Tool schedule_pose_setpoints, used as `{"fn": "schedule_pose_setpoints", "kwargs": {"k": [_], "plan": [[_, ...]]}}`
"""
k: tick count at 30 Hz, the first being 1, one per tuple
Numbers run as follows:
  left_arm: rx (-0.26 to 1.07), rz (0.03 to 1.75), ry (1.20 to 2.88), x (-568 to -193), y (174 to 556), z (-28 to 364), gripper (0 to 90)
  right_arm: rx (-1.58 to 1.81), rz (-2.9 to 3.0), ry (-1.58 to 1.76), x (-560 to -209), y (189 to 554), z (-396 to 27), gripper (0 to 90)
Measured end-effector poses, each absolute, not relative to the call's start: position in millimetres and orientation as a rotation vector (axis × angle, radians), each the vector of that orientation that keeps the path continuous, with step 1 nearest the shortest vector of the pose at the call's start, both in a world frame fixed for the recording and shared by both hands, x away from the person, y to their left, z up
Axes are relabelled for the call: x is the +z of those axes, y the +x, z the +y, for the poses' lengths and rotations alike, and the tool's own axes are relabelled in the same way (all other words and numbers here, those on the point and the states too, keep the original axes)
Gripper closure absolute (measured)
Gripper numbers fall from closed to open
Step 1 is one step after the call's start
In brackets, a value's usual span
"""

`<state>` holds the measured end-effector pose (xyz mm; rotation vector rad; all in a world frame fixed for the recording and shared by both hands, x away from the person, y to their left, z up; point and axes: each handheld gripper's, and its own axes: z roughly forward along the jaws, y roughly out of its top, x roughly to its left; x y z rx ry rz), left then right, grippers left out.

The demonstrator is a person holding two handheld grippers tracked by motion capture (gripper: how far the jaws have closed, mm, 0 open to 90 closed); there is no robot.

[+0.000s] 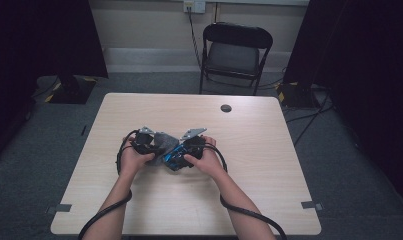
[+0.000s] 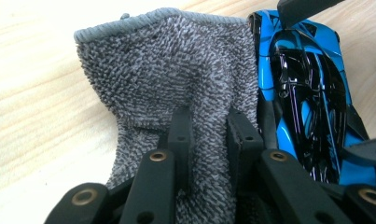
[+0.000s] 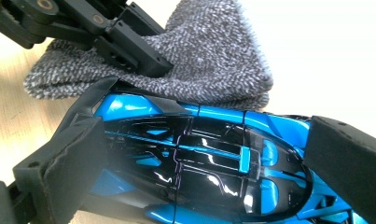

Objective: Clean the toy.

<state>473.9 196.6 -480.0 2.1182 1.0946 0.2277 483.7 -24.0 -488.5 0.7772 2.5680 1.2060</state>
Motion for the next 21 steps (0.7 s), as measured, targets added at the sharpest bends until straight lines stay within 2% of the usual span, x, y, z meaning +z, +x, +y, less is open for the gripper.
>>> {"fn": "schedule_pose_setpoints", "kwargs": {"k": [21], "plan": [[0.189,1.106,2.1,-479.3,449.0,213.6,75.6,1.209,2.564,0.779,-488.7,483.4,-23.9,0.0]]}}
